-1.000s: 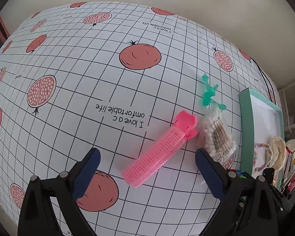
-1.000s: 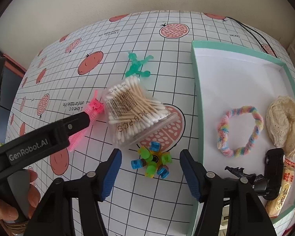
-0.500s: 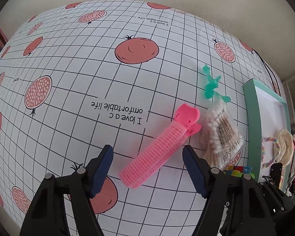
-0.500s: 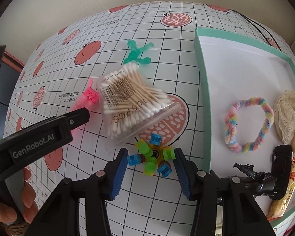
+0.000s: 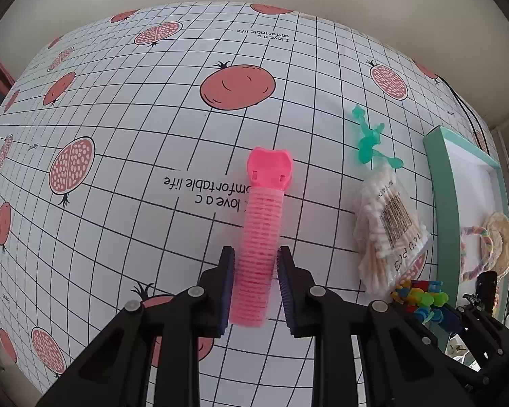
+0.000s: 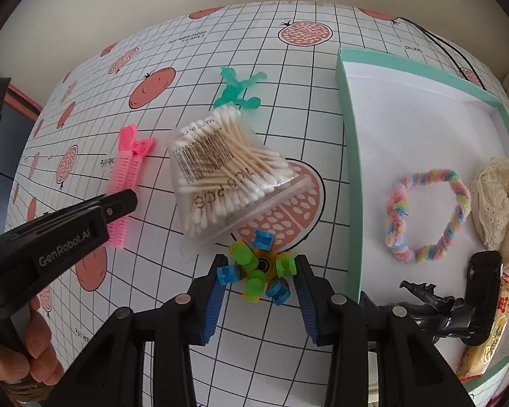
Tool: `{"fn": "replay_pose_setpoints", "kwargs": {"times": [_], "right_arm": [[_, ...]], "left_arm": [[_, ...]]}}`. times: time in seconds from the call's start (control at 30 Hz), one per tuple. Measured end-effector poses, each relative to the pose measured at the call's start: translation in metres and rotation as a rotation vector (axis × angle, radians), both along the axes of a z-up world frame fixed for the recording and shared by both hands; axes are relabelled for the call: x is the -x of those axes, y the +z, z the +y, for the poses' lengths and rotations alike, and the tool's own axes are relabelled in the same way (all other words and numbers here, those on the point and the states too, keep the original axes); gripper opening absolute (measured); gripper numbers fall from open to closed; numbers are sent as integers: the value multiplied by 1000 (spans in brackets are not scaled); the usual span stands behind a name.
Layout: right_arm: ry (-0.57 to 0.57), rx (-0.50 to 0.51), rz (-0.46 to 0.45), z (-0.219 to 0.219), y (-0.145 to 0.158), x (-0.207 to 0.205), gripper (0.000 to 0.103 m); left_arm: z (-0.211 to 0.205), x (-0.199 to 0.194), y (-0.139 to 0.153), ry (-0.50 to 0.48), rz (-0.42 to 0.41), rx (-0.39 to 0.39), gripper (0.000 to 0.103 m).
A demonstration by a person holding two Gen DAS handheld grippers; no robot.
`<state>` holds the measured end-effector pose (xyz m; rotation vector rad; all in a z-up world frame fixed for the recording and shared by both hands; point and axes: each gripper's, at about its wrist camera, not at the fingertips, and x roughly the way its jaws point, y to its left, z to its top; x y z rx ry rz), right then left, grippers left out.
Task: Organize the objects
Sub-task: 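Grasp the colourful block toy with the right tool while the left tool grasps the pink comb, then carry the block toy with the right tool while the left tool carries the pink comb to the tray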
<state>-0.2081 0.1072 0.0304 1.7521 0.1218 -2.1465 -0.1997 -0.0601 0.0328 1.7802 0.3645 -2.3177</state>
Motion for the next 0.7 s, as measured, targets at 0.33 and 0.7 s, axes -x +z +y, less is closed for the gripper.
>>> {"fn": "replay_pose_setpoints", "kwargs": {"times": [0.33, 0.7], "right_arm": [[0, 43, 35, -1, 20, 3, 42], [-16, 114, 128, 14, 69, 4, 42]], "left_arm": [[-6, -3, 37, -1, 97, -22, 25], [-5, 0, 95, 10, 253, -12, 25]]}}
